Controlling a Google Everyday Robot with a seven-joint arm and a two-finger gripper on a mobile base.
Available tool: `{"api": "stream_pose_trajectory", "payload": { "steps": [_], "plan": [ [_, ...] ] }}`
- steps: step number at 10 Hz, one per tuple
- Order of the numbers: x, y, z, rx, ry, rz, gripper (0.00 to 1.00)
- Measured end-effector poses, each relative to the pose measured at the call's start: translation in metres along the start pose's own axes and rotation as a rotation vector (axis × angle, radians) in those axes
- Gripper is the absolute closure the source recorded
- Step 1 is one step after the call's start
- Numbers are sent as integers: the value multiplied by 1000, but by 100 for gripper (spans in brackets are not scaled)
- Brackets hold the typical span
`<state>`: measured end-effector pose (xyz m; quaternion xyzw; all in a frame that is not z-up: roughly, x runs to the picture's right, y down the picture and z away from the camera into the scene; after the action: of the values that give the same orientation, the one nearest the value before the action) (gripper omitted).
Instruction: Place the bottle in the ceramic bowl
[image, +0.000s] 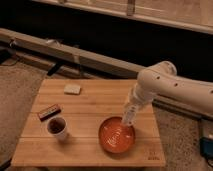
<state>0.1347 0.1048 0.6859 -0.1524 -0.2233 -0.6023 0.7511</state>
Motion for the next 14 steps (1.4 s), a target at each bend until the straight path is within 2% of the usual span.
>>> {"api": "stream_pose_trajectory", "payload": {
  "steps": [2, 5, 7, 12, 13, 14],
  "plan": [
    [-28, 1, -1, -9, -49, -22, 100],
    [-49, -5, 0, -10, -100, -76, 97],
    [-64, -13, 3, -7, -147, -127, 78],
    [-81, -33, 9, 27, -203, -215, 26],
    [-83, -37, 11, 43, -210, -229, 21],
    [-84, -39, 13, 52, -214, -232, 20]
  ]
}}
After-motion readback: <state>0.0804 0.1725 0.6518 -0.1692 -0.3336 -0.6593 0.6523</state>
